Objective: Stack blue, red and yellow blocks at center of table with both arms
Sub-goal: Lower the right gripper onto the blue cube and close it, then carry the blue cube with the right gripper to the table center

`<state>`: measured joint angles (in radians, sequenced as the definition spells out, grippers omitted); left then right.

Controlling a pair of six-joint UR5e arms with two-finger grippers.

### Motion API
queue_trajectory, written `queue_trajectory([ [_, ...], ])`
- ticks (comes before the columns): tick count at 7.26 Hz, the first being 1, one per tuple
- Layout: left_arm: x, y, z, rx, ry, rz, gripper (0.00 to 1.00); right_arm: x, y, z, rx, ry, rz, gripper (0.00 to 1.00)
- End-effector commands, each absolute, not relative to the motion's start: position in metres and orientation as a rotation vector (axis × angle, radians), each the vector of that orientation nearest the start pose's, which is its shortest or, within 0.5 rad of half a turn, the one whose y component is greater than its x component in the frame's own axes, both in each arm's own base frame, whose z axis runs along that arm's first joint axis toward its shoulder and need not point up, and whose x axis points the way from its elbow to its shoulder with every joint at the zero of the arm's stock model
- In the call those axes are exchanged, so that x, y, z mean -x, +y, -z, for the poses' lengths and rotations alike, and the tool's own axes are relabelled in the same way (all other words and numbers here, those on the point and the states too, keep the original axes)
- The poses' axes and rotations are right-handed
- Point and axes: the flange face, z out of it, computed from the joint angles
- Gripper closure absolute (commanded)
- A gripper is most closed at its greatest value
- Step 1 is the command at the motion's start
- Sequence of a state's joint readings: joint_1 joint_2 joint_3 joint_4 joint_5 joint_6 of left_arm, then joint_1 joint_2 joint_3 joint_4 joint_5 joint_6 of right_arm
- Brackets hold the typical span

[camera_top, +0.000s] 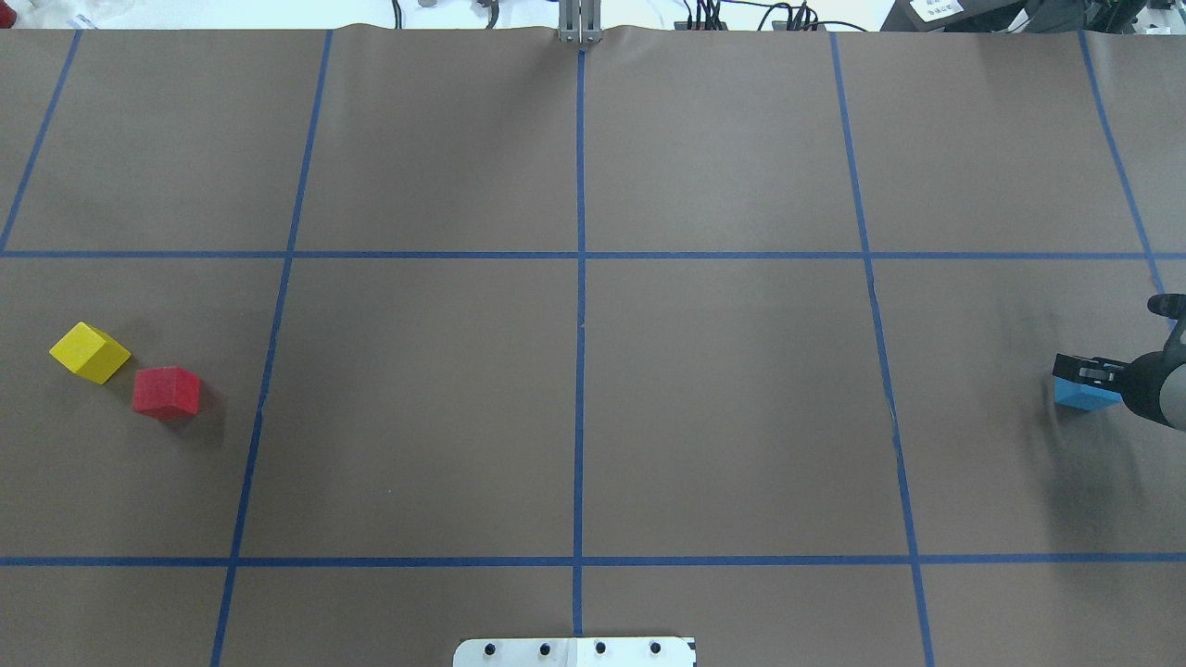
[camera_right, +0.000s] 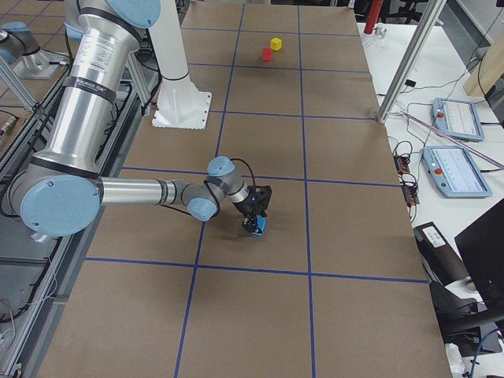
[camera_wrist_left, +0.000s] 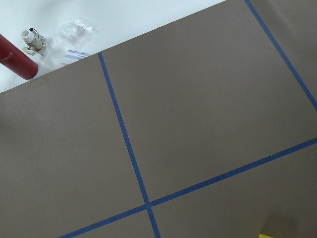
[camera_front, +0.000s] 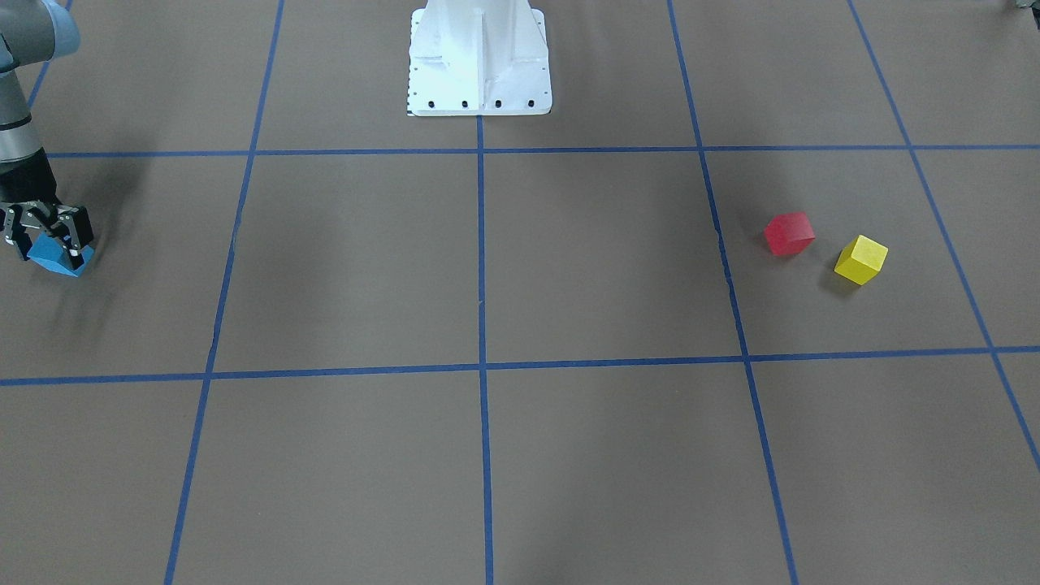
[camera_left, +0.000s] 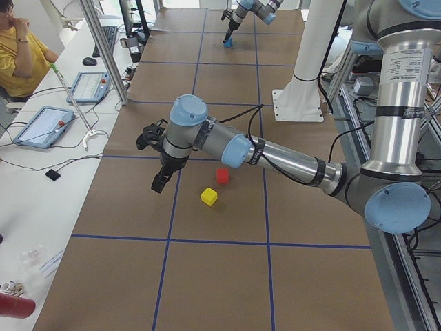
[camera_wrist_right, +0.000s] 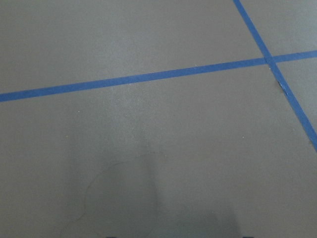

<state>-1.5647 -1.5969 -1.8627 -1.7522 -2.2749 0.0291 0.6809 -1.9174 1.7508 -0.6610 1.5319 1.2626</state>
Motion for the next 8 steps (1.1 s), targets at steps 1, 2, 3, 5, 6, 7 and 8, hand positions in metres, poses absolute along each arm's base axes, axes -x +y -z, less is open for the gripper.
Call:
queue_trajectory([
  [1, 0.066, -0.508, -0.482, -0.490, 0.684, -0.210, 0.00, 0.217, -0.351, -0.623, -0.405, -0.660, -0.337, 1.00],
  [2, 0.066, -0.508, -0.482, -0.490, 0.684, -0.210, 0.00, 0.229, -0.362, -0.599, -0.460, -0.681, -0.225, 1.00],
  [3, 0.066, -0.508, -0.482, -0.490, 0.684, -0.210, 0.00, 0.249, -0.393, -0.564, -0.539, -0.719, -0.113, 1.00],
  [5, 0.066, -0.508, -0.484, -0.487, 0.684, -0.209, 0.00, 0.305, -0.447, -0.476, -0.650, -0.810, -0.064, 1.00],
  [6, 0.066, -0.508, -0.485, -0.484, 0.684, -0.208, 0.00, 0.336, -0.472, -0.440, -0.610, -0.770, -0.076, 1.00],
  [7, 0.066, -0.508, -0.485, -0.484, 0.684, -0.208, 0.00, 0.375, -0.495, -0.378, -0.579, -0.753, -0.075, 1.00],
  [8, 0.066, -0.508, -0.485, -0.484, 0.684, -0.208, 0.00, 0.423, -0.499, -0.320, -0.507, -0.754, -0.115, 1.00],
])
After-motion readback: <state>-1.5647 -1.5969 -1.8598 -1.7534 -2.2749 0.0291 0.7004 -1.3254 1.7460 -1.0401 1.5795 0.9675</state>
